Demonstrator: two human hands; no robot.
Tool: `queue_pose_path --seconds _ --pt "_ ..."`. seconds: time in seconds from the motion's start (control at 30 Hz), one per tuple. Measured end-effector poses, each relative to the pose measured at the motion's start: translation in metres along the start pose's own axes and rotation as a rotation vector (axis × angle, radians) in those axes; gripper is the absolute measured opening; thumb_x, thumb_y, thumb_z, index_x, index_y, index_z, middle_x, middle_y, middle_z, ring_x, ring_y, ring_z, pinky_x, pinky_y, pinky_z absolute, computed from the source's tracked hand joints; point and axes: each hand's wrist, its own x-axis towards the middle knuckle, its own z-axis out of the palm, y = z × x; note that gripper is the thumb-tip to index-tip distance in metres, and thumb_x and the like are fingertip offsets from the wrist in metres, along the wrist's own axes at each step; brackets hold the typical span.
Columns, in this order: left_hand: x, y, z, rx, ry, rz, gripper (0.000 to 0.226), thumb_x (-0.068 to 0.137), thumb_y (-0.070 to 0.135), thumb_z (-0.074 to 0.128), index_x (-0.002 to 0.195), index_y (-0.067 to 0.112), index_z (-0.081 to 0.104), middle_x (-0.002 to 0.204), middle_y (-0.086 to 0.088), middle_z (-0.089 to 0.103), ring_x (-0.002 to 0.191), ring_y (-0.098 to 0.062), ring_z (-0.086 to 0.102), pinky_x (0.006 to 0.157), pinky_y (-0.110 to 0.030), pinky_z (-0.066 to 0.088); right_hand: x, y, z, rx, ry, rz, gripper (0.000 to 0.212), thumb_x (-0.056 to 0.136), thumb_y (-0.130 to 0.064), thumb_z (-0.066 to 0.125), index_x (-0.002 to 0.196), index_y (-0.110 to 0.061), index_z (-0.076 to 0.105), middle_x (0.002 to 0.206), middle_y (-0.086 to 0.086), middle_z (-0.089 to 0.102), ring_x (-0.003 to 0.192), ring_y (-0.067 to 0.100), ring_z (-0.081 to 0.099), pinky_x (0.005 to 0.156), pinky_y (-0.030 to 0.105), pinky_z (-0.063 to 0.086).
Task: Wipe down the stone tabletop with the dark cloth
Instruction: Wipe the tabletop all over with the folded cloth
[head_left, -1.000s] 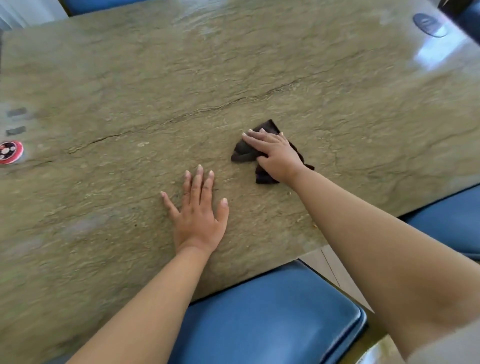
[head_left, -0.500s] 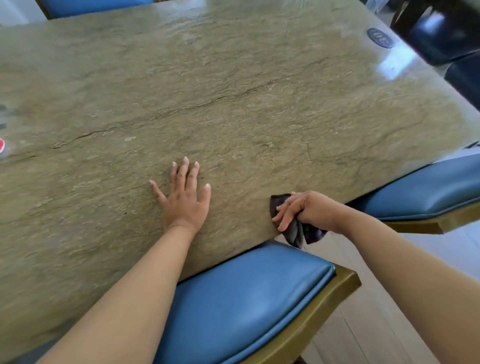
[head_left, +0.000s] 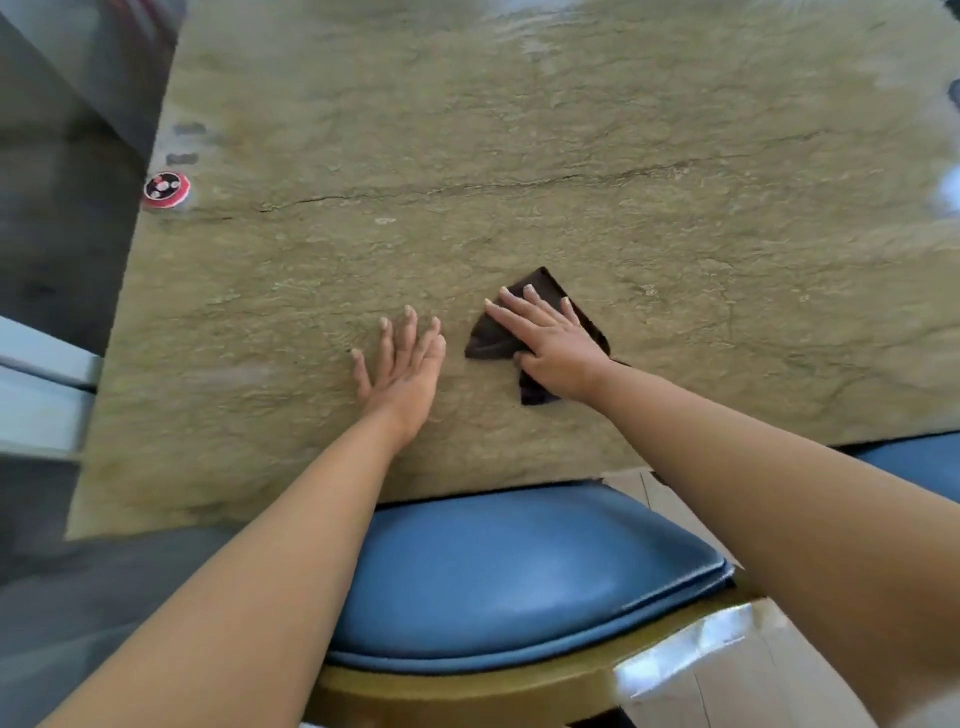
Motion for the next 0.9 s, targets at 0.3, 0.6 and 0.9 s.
queue_pose_path --seconds 0.3,0.6,0.9 --pt "0.005 0.016 -0.009 -0.073 -0.072 -0.087 0.06 0.097 0.06 0.006 0.153 0.037 0.003 0.158 0.02 -0.014 0.145 -0.008 -0.021 0.114 -0.048 -0.02 -0.059 -0.004 0.009 0.146 -0.503 -0.455 0.07 0.077 0.012 0.047 0.134 -0.028 0.054 0.151 -0.014 0.035 0.14 -0.002 0.003 0.114 0.037 -0.015" --pt "0.0 0.056 0.003 0.231 -0.025 -0.254 0.078 0.089 0.072 0.003 0.152 0.029 -0.013 0.155 0.008 -0.031 0.144 -0.023 -0.028 0.114 -0.057 -0.015 -0.074 0.011 0.003 0.055 -0.37 -0.333 0.079 0.083 0.011 0.04 0.144 -0.038 0.036 0.159 -0.015 0.013 0.147 0.014 -0.012 0.114 0.047 -0.016" --pt "-0.001 0.124 0.026 0.37 -0.206 0.001 0.08 0.091 0.069 0.033 0.148 0.043 -0.016 0.153 0.004 -0.038 0.142 -0.028 -0.032 0.11 -0.069 -0.008 -0.149 0.067 -0.002 0.344 -0.161 -0.117 0.06 0.081 0.014 0.049 0.12 -0.029 0.065 0.14 -0.015 0.05 0.139 -0.006 0.018 0.115 0.023 -0.007"
